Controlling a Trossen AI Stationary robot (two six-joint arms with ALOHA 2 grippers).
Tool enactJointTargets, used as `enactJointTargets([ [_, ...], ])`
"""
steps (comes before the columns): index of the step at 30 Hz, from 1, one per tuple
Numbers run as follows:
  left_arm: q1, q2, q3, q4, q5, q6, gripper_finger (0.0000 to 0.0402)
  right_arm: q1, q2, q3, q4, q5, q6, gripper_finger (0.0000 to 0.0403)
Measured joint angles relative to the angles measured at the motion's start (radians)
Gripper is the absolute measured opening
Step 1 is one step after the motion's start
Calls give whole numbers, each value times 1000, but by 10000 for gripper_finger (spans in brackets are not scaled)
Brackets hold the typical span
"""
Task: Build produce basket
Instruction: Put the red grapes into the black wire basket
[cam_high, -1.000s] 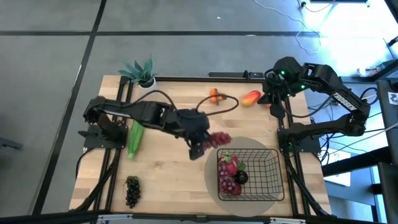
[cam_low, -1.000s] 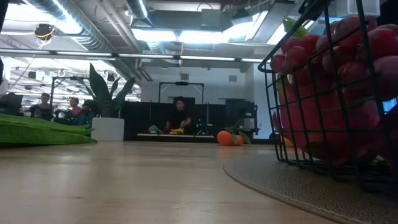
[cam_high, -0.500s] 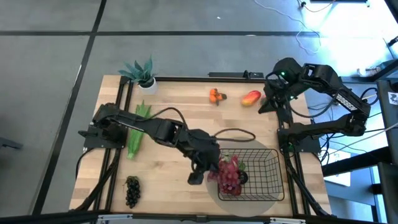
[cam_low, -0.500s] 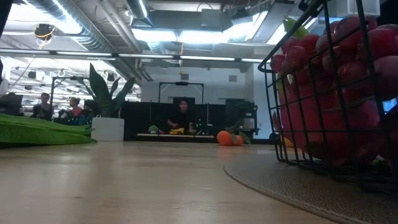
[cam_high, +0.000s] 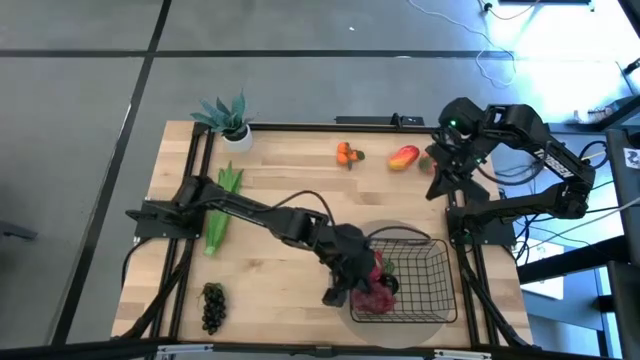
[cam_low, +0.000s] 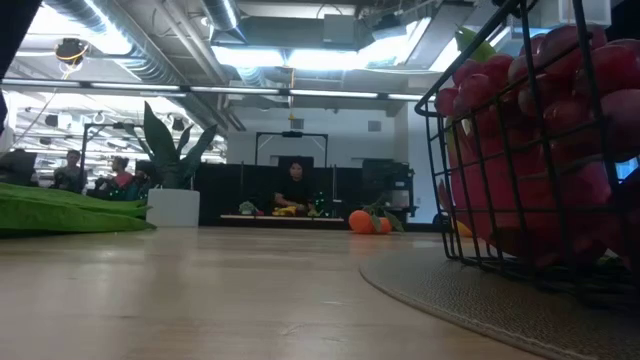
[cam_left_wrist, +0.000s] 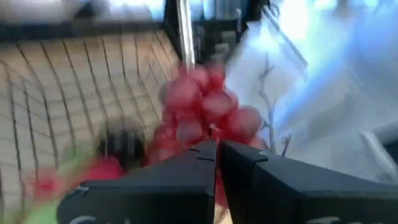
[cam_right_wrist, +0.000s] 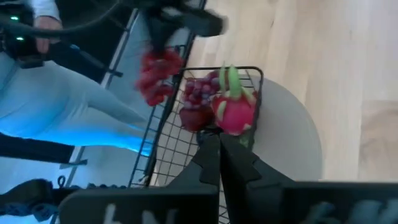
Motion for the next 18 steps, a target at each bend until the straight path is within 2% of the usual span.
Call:
enactJointTargets([
  [2, 13, 23, 4, 72, 26, 1, 0, 0, 0, 0, -12, -6, -21, 0],
  [5, 26, 32, -2, 64, 53, 5, 0, 0, 0, 0, -12, -6, -23, 0],
  [7, 36, 53, 3, 119, 59, 18, 0, 0, 0, 0, -11, -5, -24, 0],
  [18, 73, 90, 2, 103, 156, 17, 0, 0, 0, 0, -10, -5, -24, 0],
])
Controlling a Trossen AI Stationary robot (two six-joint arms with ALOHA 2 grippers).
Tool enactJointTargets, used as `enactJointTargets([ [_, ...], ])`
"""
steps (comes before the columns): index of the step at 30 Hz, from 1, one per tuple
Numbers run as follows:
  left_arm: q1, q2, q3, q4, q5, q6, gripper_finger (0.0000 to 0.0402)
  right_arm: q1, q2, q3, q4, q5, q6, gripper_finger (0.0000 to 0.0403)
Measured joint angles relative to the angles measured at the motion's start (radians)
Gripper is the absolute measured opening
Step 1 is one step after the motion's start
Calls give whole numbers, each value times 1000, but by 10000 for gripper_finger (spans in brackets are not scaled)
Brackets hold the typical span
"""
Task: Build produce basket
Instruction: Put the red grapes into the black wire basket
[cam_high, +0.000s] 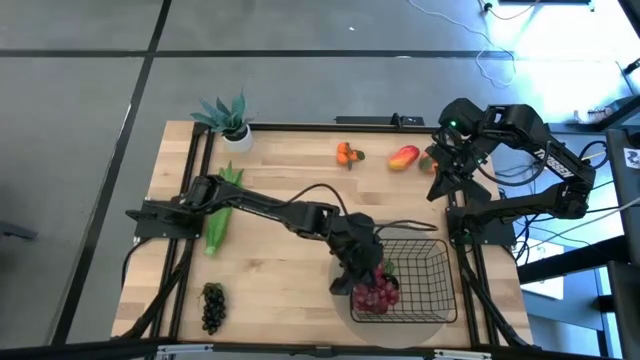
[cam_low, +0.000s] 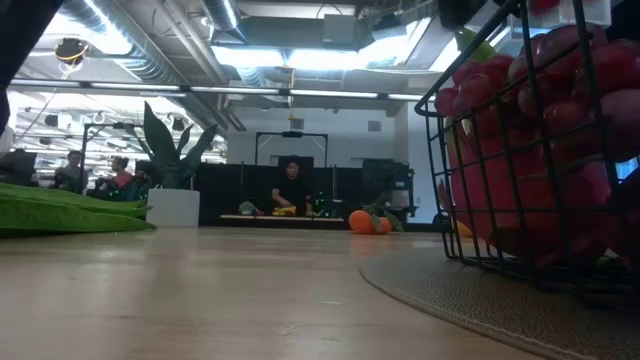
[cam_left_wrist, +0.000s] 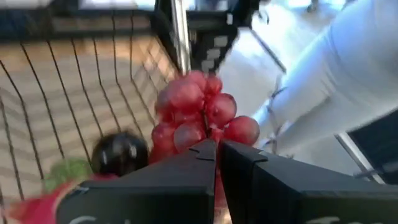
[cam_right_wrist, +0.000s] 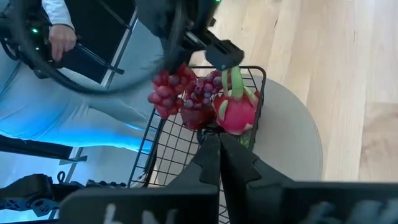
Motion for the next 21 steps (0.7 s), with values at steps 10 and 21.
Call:
enactJointTargets([
  [10, 2, 48, 0, -3, 66, -24, 0, 0, 0, 0, 0, -2, 0, 0],
  [21, -4, 50, -2, -17, 27, -51, 0, 0, 0, 0, 0, -2, 0, 0],
])
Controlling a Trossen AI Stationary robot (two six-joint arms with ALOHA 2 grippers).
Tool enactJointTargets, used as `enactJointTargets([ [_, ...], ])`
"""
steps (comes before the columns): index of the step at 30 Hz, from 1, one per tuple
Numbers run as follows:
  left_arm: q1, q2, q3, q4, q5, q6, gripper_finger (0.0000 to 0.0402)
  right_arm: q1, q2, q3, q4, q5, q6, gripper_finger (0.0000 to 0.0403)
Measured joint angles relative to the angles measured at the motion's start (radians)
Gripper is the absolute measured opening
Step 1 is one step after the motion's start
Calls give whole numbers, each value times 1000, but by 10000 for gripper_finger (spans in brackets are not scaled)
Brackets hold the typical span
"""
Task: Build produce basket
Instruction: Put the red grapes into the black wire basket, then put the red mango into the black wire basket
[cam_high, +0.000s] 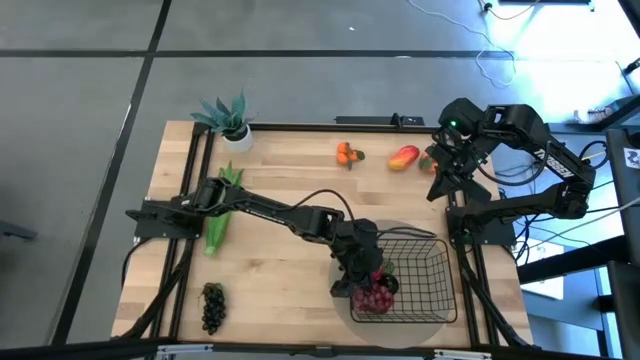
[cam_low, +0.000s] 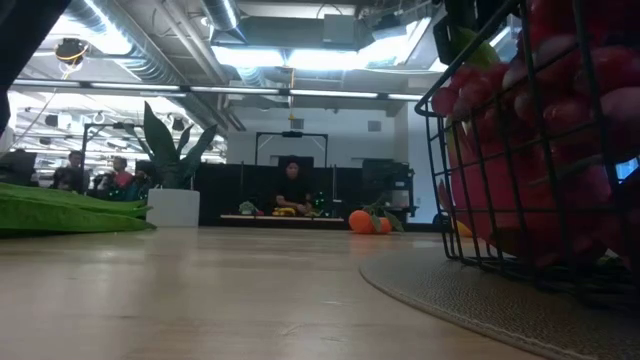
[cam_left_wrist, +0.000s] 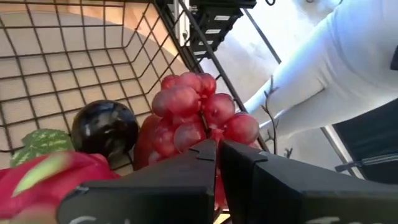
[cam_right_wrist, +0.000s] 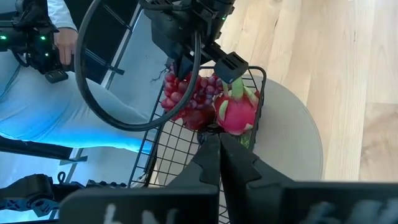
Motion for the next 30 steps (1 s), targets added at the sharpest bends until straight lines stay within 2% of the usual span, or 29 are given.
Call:
enactJointTargets([
  [5, -10, 0, 0, 0, -10, 0, 10, 0, 0, 0, 0, 1, 0, 0],
  [14, -13, 0, 0, -2, -27, -31, 69, 0, 0, 0, 0, 12, 0, 0],
  [21, 5, -21, 0, -102, -36, -34, 73, 0, -3, 0, 0, 30, -40, 0],
  [24, 14, -64, 0, -173, -114, -83, 74, 0, -12, 0, 0, 35, -51, 0],
  [30, 34, -165, 1, -330, -320, -218, 73, 0, -29, 0, 2, 111, -52, 0],
])
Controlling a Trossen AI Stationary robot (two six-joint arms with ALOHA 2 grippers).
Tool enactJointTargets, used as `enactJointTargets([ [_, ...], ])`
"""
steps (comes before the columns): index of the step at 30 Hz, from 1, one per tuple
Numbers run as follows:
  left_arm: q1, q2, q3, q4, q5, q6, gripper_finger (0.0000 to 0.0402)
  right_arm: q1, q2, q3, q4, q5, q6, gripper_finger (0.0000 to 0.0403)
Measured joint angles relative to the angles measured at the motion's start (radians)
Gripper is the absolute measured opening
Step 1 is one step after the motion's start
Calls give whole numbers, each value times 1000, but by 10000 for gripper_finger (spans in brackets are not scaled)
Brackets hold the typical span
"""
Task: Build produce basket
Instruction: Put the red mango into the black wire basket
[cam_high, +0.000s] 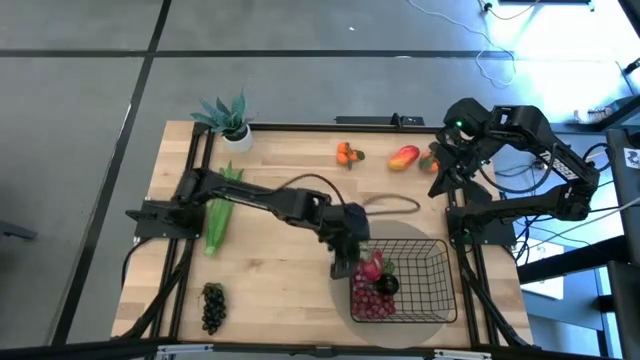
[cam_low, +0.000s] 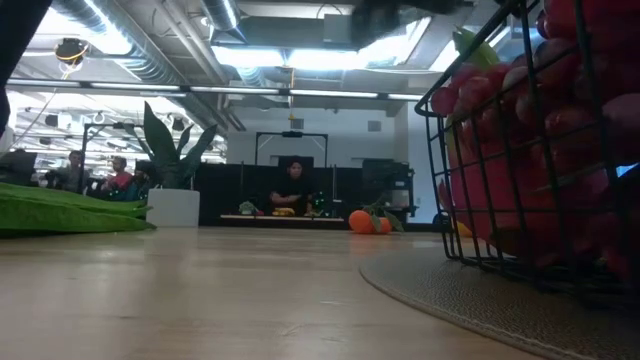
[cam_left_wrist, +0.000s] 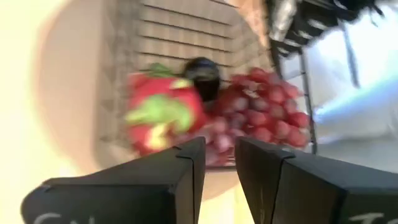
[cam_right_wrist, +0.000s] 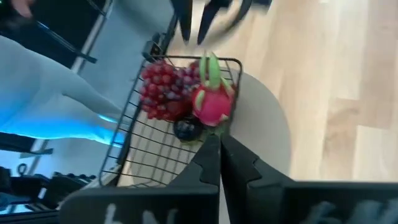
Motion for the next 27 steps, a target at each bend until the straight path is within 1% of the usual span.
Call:
enactJointTargets([
  [5, 19, -87, 0, -142, -164, -107, 71, 0, -5, 0, 21, 89, 4, 0],
  [8, 29, -137, 0, -210, -238, -167, 71, 0, -5, 0, 34, 165, 8, 0],
  [11, 37, -178, 0, -293, -336, -244, 71, 0, -3, 0, 64, 221, 66, 0],
  [15, 56, -220, 0, -378, -460, -336, 71, 0, 3, 0, 115, 259, 119, 0],
  [17, 66, -235, 0, -417, -494, -359, 71, 0, 14, 0, 117, 263, 131, 0],
  [20, 86, -248, 0, -487, -523, -362, 71, 0, 40, 0, 124, 302, 132, 0],
  [24, 112, -258, 0, -600, -586, -357, 71, 0, 90, 0, 130, 320, 137, 0],
  [27, 136, -257, -1, -688, -617, -357, 71, 0, 119, 0, 161, 376, 157, 0],
])
